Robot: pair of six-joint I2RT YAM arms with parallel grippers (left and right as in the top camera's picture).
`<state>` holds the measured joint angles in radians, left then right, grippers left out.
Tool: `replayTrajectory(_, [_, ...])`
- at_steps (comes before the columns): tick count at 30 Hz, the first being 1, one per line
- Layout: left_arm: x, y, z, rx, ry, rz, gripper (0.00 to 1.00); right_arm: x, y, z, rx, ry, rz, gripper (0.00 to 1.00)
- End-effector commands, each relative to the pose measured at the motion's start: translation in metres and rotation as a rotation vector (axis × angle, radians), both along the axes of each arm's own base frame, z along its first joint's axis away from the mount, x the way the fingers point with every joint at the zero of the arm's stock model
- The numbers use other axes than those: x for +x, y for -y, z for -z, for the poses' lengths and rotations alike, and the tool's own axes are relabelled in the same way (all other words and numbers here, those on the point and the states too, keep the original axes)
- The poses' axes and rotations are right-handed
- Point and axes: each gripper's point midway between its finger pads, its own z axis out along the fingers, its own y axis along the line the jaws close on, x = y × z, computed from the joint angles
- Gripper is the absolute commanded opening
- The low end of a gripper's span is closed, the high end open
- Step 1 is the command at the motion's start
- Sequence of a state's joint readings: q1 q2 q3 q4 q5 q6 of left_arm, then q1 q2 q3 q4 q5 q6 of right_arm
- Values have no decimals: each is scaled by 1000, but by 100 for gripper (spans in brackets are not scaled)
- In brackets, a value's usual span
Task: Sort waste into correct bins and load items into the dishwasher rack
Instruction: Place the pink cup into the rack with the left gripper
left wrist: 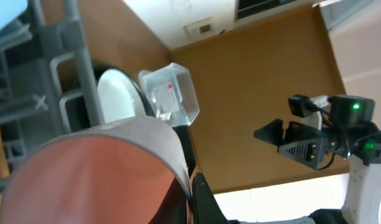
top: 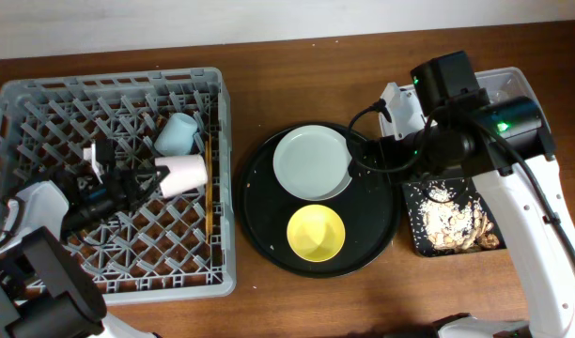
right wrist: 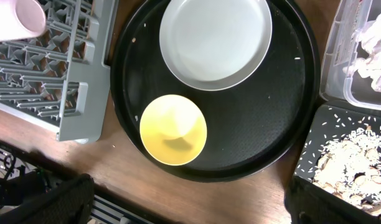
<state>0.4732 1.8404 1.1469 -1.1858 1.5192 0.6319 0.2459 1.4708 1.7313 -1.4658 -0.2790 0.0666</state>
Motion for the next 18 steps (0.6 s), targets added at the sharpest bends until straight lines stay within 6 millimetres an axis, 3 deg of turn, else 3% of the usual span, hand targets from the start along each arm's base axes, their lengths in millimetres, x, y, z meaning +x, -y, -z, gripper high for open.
replayTrajectory(1, [2, 2, -10, -46, 25, -8, 0, -1, -2, -3, 4, 10, -16, 99])
replayTrajectory(5, [8, 18, -8, 3, 131, 52, 1, -1, -2, -3, 4, 10, -16, 99])
replayTrajectory(7, [11, 17, -7, 26, 172, 54, 1, -1, -2, -3, 4, 10, -16, 99])
replayTrajectory(10, [9, 16, 15, 144, 133, 80, 1, -1, -2, -3, 4, 10, -16, 98])
replayTrajectory(13, [12, 19, 7, 117, 182, 82, 1, -1, -2, -3, 4, 10, -16, 99])
replayTrajectory(18, [14, 35, 12, 154, 222, 134, 1, -1, -2, -3, 4, 10, -16, 99])
